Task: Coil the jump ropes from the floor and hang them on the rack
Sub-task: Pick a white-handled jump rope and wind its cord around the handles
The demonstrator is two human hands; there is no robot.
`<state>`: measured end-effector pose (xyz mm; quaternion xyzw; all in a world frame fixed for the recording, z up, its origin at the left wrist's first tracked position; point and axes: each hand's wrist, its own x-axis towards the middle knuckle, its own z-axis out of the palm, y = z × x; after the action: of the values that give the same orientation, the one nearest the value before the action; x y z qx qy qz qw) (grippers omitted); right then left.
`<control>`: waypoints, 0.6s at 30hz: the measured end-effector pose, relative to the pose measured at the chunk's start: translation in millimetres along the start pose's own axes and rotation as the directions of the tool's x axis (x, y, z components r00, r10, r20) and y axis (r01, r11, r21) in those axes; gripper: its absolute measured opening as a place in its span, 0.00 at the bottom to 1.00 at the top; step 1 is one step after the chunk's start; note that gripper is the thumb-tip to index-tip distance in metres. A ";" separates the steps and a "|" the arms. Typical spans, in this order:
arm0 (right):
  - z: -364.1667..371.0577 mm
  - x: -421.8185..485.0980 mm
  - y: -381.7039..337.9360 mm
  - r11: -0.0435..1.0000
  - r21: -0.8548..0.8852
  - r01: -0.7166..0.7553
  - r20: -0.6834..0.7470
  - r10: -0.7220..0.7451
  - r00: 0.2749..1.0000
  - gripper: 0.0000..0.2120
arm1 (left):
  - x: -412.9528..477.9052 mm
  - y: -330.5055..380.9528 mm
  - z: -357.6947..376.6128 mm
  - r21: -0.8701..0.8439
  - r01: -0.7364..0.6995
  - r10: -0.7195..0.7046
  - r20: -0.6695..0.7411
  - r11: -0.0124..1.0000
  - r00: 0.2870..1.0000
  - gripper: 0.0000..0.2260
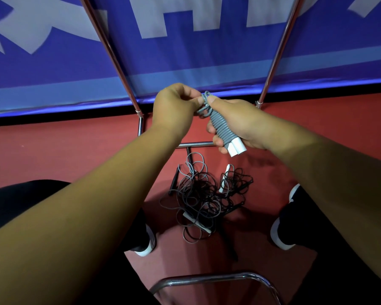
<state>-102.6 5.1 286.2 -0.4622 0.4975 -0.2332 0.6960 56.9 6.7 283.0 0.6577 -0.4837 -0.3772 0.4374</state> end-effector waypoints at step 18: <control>2.7 7.0 2.4 0.985 -0.166 0.055 -0.107 -0.073 0.992 0.17 | -3.5 8.6 7.3 -0.522 0.275 -0.240 0.135 0.808 0.961 0.12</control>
<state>-97.7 1.8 280.9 -0.5194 0.5381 -0.2399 0.6190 46.7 7.2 288.9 0.5565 -0.2789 -0.5732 0.5329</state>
